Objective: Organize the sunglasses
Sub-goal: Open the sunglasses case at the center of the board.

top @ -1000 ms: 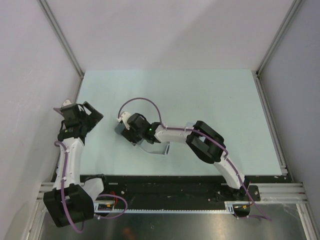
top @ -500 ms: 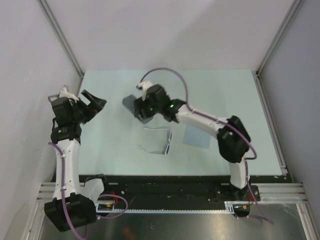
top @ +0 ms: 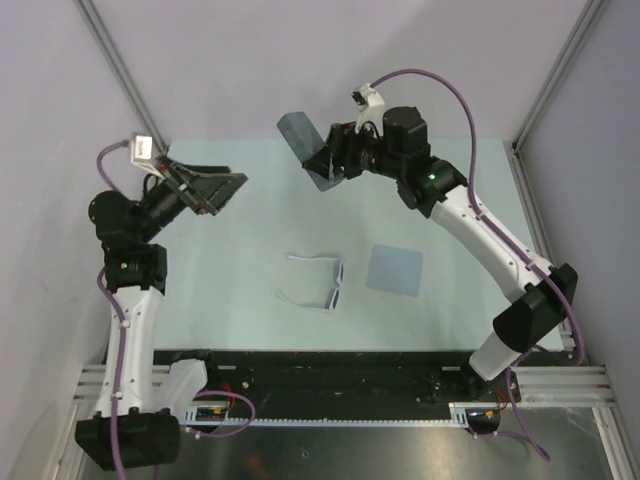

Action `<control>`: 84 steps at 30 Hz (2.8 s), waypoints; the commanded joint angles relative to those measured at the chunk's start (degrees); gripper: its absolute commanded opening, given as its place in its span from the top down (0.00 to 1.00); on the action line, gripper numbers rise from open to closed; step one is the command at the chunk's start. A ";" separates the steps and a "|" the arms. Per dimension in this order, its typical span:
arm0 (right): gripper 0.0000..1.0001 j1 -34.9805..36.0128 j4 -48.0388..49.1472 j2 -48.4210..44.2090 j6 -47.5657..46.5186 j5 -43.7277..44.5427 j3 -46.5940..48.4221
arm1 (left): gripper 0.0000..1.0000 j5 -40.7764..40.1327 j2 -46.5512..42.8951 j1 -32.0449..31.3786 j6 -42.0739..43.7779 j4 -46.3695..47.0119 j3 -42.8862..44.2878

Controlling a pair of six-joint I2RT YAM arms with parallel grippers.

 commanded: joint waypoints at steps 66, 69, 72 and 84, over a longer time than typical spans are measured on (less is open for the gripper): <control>0.72 -3.31 30.02 -12.21 26.99 -35.07 -3.16 | 0.80 -5.42 13.97 -27.95 -8.24 30.68 7.64; 0.72 -3.75 32.49 -12.30 28.93 -35.69 -3.69 | 0.78 -2.43 13.88 -27.95 -6.13 30.68 7.73; 0.74 -4.19 34.16 -12.22 30.68 -36.48 -3.69 | 0.78 -0.23 13.71 -27.95 -4.63 30.68 7.82; 0.98 -5.07 49.89 -13.09 40.44 -41.84 -5.80 | 0.77 1.01 10.63 -27.87 -2.17 30.77 6.94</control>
